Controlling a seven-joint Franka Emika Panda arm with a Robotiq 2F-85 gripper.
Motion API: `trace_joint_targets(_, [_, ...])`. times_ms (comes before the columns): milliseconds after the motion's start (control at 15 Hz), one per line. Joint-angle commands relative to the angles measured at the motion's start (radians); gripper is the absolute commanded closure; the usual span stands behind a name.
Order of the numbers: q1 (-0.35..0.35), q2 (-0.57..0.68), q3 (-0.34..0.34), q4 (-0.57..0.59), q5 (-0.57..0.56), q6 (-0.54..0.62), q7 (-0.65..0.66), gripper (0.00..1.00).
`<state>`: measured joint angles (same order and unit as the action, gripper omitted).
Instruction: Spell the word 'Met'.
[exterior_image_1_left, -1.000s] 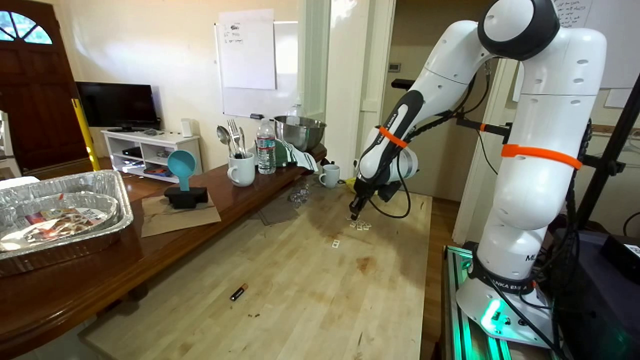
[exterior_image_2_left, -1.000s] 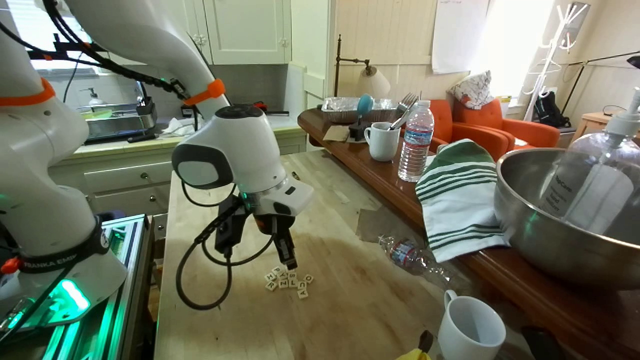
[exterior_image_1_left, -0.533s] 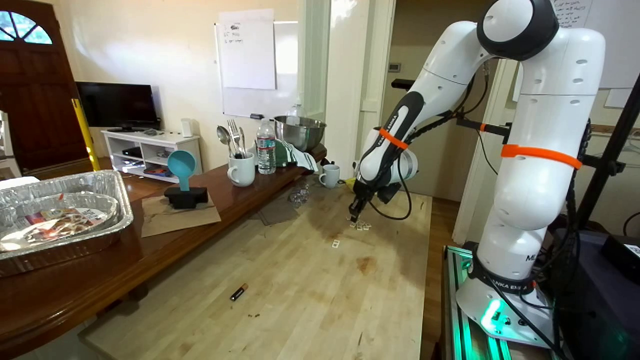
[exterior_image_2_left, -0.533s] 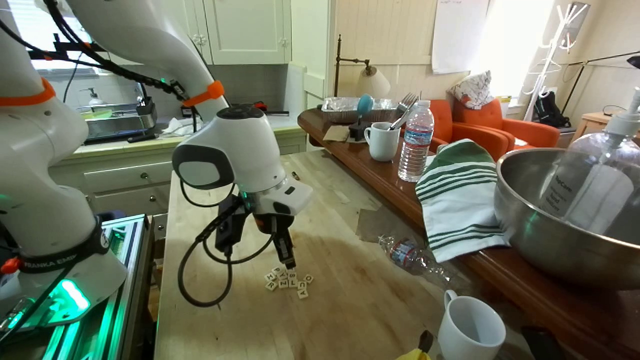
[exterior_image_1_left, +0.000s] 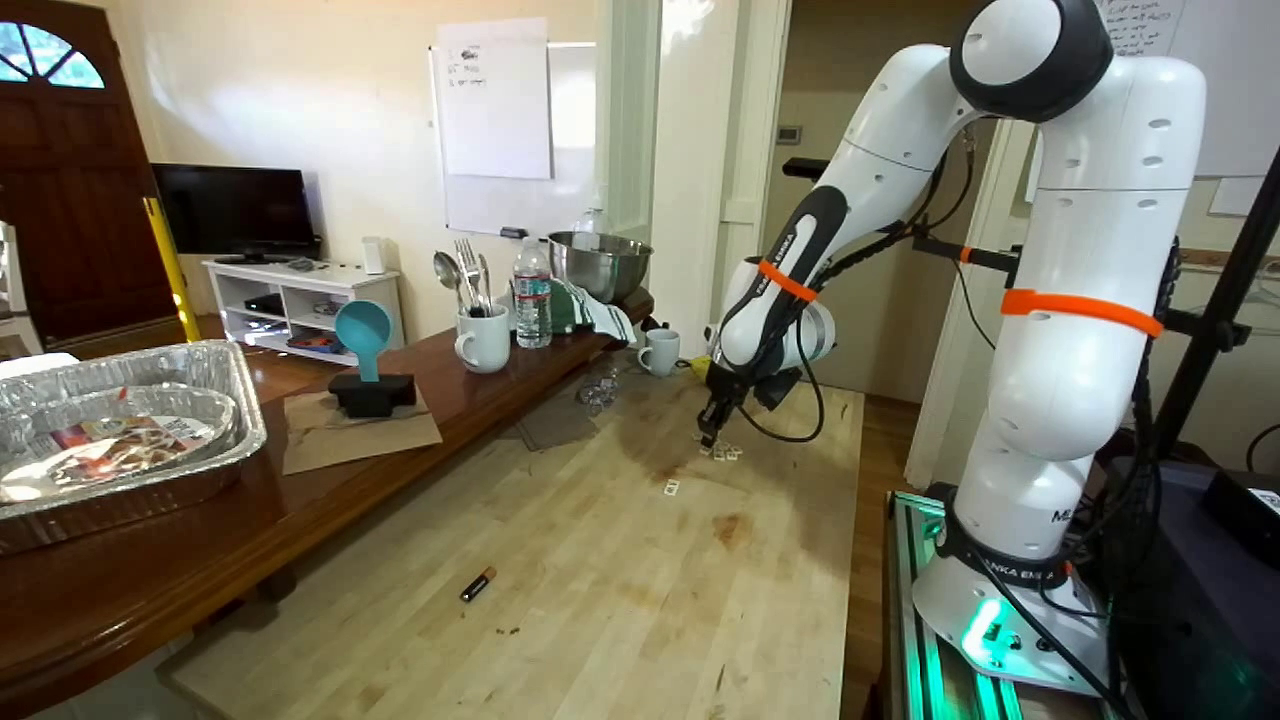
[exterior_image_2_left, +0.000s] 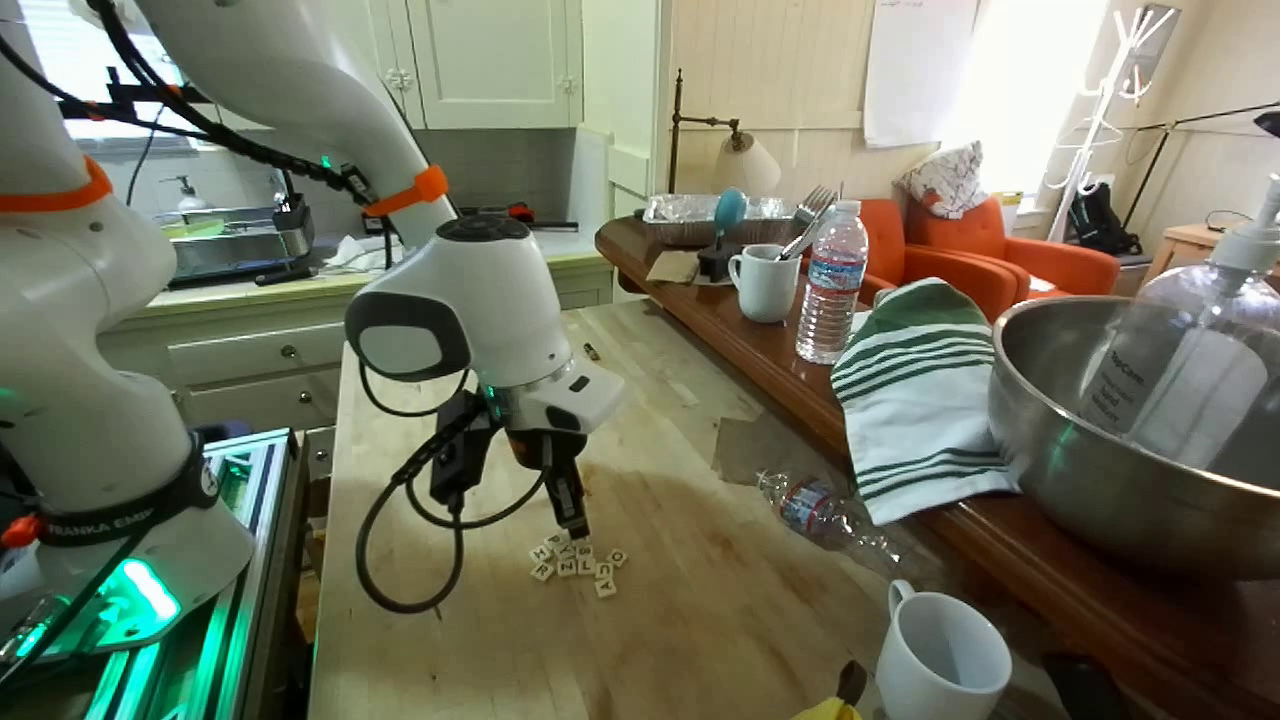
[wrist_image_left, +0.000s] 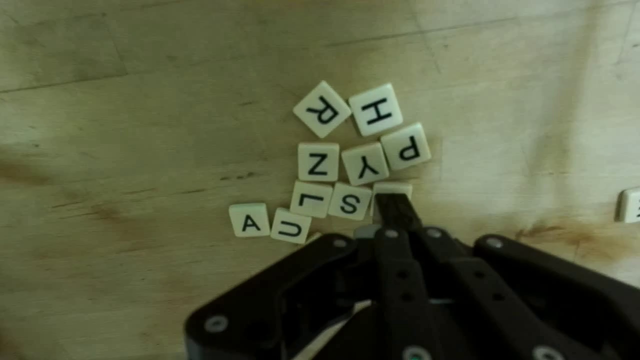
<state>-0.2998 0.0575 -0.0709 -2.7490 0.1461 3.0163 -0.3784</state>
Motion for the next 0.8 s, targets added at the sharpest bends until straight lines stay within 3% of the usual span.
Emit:
trace_joint_targets(0, [0.009, 0.011, -0.003, 0.000, -0.016, -0.001, 0.029, 1.00])
trace_joint_targets(733, [0.008, 0.017, 0.008, 0.001, 0.002, -0.005, 0.022, 1.00])
